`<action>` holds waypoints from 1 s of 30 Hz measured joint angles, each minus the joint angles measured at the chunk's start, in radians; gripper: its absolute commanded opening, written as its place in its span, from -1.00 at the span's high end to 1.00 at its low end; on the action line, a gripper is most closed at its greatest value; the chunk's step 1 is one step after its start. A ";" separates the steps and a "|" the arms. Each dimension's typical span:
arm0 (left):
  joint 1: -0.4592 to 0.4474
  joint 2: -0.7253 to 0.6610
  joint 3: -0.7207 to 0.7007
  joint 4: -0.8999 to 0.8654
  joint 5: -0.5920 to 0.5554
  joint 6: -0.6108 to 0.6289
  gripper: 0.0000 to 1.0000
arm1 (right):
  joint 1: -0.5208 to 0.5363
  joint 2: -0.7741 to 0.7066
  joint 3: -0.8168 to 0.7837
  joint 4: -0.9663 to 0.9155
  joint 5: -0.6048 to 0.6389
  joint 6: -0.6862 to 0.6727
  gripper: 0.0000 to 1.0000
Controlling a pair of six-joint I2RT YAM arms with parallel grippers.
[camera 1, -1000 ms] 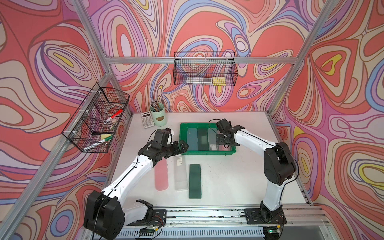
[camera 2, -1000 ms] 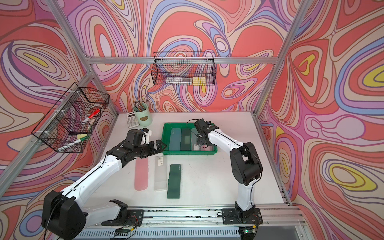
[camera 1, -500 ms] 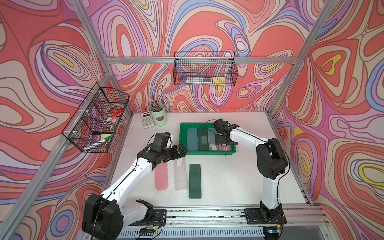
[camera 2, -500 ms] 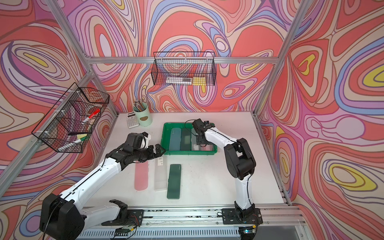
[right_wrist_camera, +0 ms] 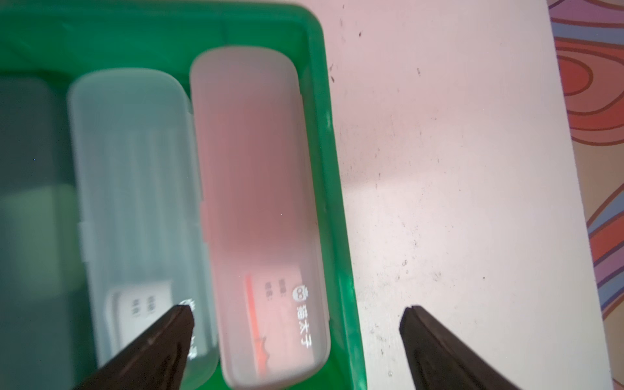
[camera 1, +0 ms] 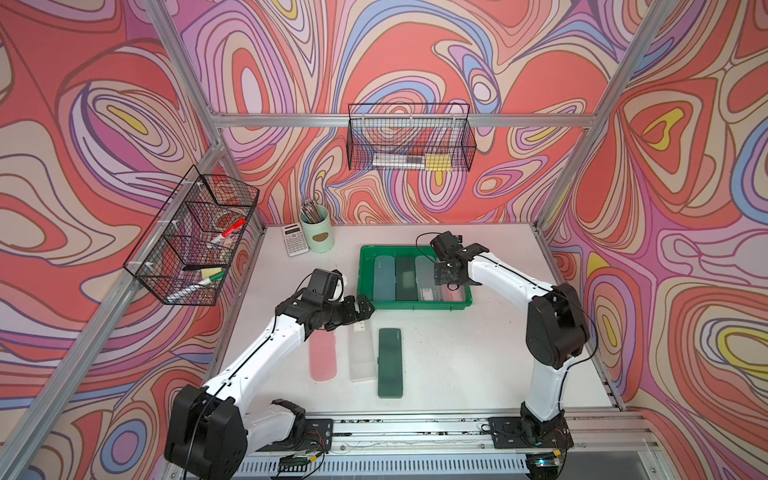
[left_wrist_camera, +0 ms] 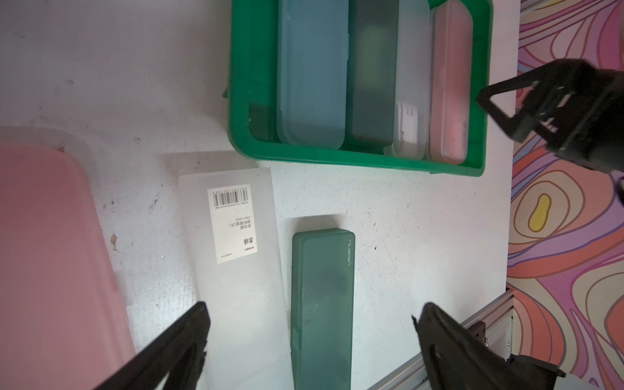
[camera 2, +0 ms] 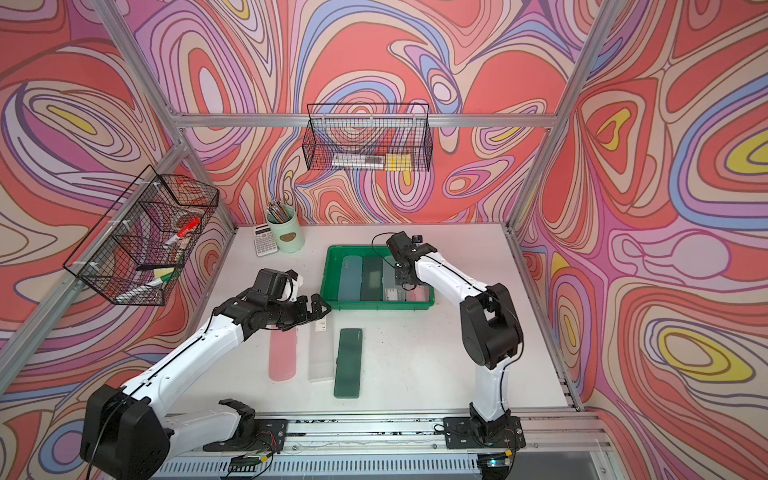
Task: Put the pencil case into the storage box
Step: Place the pencil case at the storage box, then pick up the pencil case from the center of the board.
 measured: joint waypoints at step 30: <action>0.164 -0.111 -0.095 -0.068 -0.077 -0.019 -0.99 | 0.827 0.043 -0.249 0.186 -0.069 0.657 -0.96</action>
